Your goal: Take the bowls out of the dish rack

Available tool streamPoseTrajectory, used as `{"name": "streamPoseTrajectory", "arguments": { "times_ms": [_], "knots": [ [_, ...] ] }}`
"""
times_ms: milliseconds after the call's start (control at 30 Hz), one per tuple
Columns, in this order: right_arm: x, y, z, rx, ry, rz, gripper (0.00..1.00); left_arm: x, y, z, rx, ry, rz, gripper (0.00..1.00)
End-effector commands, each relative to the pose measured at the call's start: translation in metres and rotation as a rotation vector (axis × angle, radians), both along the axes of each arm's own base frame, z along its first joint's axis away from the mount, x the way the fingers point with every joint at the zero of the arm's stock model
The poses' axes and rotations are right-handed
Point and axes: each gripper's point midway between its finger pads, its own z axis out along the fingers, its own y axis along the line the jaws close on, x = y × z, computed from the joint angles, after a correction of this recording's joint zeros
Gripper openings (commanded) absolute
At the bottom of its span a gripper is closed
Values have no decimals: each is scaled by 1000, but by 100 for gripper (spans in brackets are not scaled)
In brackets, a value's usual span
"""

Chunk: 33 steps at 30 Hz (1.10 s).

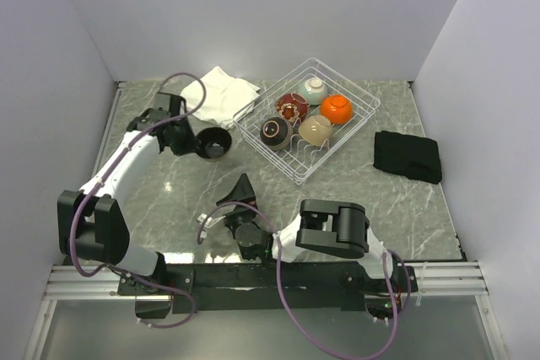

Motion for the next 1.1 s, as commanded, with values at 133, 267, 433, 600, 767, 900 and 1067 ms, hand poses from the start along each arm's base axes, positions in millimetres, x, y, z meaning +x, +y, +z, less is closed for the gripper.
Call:
{"name": "streamPoseTrajectory", "arguments": {
  "times_ms": [133,267,433,600,767,900,1067],
  "knots": [
    [-4,-38,56,527,0,-87,100,34,82,13,42,-214,273,1],
    [-5,-45,52,526,13,-100,100,31,110,-12,55,-194,370,1],
    [-6,-44,41,499,59,-101,100,20,122,-43,58,-159,432,1],
    [-7,-40,26,464,128,-85,100,17,125,-56,62,-170,444,1],
    [-8,-30,17,444,195,-55,100,13,125,-69,74,-135,433,1],
    [-5,-25,7,408,252,-41,100,11,133,-68,116,-144,450,4],
    [-8,-9,11,501,422,-10,100,15,143,-66,171,-156,463,4]
  ]
}}
